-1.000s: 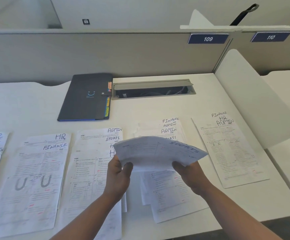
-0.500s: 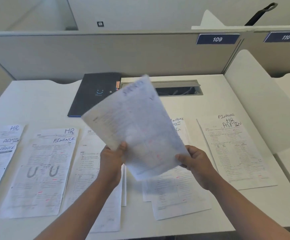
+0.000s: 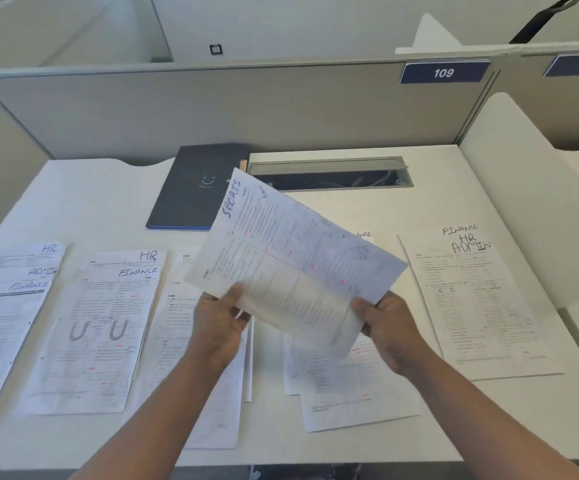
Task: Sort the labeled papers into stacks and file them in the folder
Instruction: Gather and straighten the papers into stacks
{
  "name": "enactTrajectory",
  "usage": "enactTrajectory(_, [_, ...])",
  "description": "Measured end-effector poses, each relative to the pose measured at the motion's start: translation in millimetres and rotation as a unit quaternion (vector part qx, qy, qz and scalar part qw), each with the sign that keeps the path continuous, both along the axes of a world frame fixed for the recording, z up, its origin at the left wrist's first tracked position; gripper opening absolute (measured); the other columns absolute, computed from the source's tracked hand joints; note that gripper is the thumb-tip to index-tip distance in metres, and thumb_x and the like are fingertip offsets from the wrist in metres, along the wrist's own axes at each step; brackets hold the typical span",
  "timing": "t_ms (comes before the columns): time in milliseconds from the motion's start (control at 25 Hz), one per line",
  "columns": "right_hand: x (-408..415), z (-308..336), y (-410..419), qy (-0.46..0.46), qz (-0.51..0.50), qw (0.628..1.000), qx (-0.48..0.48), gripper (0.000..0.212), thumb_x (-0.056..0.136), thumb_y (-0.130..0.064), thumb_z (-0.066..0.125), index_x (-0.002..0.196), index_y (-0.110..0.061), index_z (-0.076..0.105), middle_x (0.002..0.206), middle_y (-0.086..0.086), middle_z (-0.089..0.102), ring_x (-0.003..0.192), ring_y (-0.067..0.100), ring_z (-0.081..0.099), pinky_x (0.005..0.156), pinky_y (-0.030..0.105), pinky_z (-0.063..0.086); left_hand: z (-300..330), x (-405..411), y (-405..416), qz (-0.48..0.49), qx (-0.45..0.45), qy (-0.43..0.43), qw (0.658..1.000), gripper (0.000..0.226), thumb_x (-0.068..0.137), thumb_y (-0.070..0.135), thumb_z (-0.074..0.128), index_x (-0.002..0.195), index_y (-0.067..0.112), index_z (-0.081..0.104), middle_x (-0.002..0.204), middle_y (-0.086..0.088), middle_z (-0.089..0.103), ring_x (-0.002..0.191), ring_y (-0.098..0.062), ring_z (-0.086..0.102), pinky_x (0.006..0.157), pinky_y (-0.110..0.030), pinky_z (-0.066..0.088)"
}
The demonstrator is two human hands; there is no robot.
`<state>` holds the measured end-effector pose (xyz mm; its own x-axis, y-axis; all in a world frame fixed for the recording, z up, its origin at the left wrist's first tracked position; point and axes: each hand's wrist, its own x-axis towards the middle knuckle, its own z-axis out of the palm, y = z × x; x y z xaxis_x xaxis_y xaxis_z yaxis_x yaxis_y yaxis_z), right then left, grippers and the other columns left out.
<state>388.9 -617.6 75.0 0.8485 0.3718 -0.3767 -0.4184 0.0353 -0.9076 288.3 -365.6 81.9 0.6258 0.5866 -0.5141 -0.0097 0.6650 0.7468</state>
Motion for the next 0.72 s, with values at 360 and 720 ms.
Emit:
enactTrajectory(360, [20, 20, -36, -0.167, 0.102, 0.974, -0.114, 0.054, 0.101, -0.003, 0.061, 0.077, -0.048, 0.079, 0.065, -0.026, 0.068, 0.055, -0.009, 0.059, 0.051, 0.004, 0.040, 11, -19, 39, -0.171, 0.332, 0.019, 0.927, 0.034, 0.075, 0.030, 0.077, 0.109, 0.029, 0.073, 0.104, 0.004, 0.078, 0.099, -0.019, 0.070, 0.087, -0.037, 0.055])
enactTrajectory(720, [0, -11, -33, -0.112, 0.165, 0.969, -0.145, 0.038, 0.100, -0.008, 0.064, 0.120, -0.040, 0.069, 0.117, -0.022, 0.074, 0.109, -0.001, 0.067, 0.084, 0.009, 0.050, -29, -31, 16, -0.093, 0.275, 0.109, 0.951, 0.004, 0.066, 0.029, 0.068, 0.066, 0.027, 0.071, 0.087, 0.009, 0.078, 0.096, -0.019, 0.069, 0.084, -0.035, 0.048])
